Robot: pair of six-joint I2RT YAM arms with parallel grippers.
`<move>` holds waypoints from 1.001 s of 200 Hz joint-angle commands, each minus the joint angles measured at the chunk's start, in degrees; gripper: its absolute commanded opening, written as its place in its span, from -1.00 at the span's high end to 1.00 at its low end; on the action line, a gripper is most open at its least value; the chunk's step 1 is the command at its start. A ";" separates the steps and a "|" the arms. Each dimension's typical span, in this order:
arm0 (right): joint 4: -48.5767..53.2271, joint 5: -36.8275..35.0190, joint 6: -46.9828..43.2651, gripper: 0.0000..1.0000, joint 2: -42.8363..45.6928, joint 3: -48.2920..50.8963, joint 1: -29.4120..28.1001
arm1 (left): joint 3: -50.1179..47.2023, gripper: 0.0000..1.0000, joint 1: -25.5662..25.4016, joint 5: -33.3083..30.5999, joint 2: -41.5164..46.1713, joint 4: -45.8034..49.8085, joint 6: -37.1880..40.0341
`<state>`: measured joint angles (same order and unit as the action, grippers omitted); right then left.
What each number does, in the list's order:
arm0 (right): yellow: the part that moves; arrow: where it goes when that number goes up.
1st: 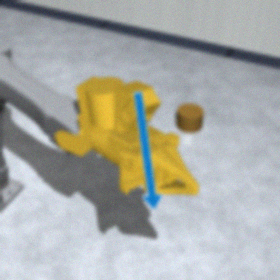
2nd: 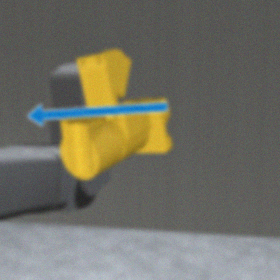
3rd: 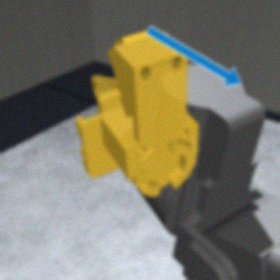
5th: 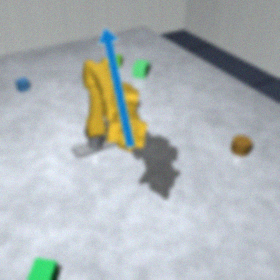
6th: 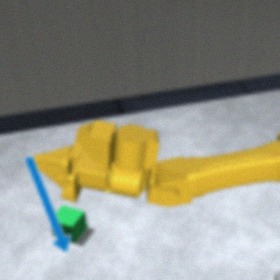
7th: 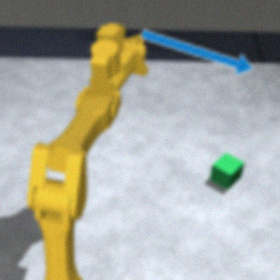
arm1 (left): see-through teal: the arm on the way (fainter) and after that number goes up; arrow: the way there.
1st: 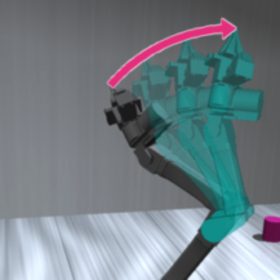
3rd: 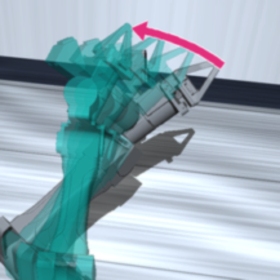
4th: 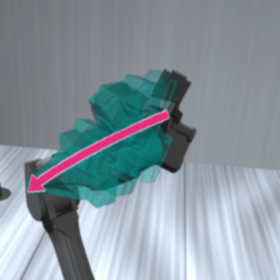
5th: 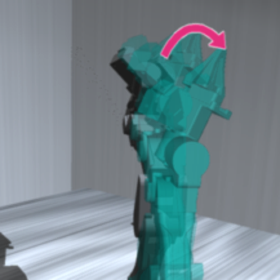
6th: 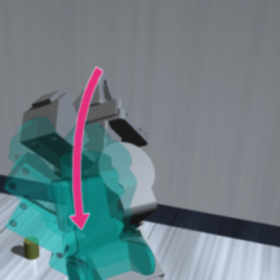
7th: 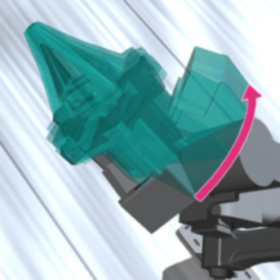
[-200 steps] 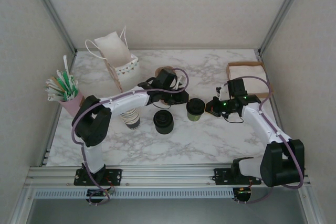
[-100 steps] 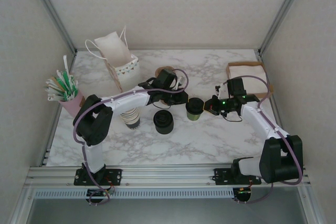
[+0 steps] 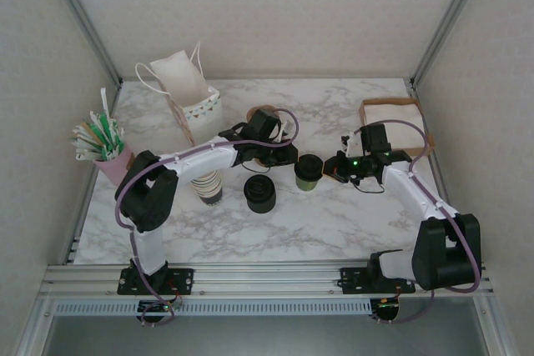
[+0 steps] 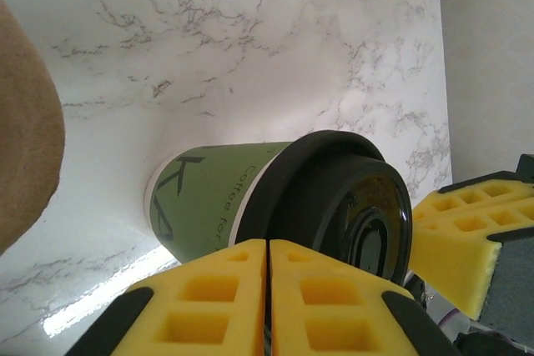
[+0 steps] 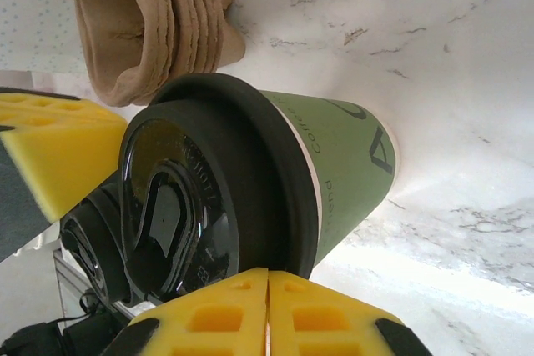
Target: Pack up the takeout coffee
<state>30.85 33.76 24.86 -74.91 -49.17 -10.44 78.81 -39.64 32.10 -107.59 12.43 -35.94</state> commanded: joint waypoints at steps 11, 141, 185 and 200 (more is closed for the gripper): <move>7.15 -4.36 -1.42 0.56 4.25 -4.63 -0.32 | 5.04 0.71 -0.19 -2.28 4.65 4.46 1.62; 14.40 -4.60 -4.90 -0.04 10.30 -10.97 -0.37 | 16.10 -0.99 12.66 -23.22 22.37 25.00 5.88; 14.10 -4.13 -5.26 -0.05 10.51 -10.16 -0.35 | 22.17 -0.99 19.74 -33.73 23.15 33.81 5.53; 14.06 -4.14 -5.53 -0.05 10.54 -9.99 -0.37 | 23.05 -0.99 21.34 -36.61 23.11 35.51 4.92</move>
<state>44.23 29.58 20.51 -65.08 -59.42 -10.52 99.35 -20.60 3.33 -85.12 41.10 -30.79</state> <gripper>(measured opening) 0.525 0.995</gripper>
